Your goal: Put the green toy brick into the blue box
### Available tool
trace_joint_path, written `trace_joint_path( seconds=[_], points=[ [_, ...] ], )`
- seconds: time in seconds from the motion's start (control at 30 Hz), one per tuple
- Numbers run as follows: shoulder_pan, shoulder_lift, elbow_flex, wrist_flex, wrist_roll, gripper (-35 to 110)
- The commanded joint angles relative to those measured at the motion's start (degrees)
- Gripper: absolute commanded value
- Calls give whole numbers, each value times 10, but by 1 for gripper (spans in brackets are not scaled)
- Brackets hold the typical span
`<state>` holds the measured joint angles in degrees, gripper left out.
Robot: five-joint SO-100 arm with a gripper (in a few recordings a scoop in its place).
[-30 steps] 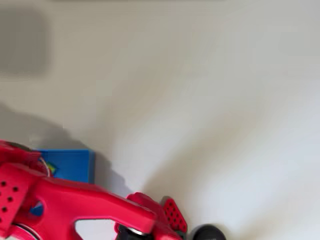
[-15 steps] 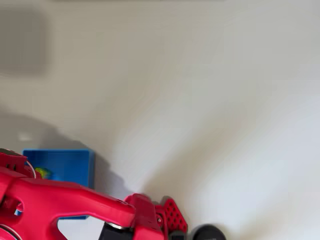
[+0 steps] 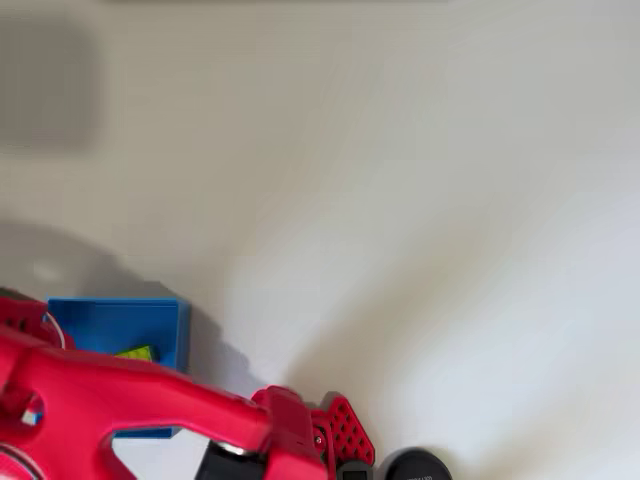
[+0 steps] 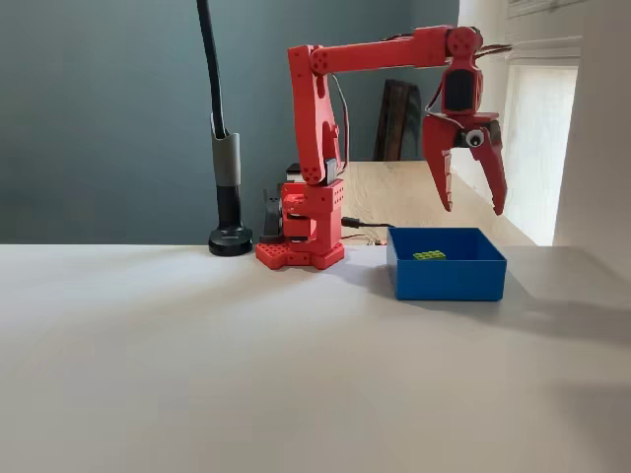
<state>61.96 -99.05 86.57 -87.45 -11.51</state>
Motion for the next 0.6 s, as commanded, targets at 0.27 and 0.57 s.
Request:
trace_joint_path(
  seconds=[0.27,0.57],
  points=[
    [-272,-27,2,141,127,23],
    [-496,-30,117,170,155,19]
  ],
)
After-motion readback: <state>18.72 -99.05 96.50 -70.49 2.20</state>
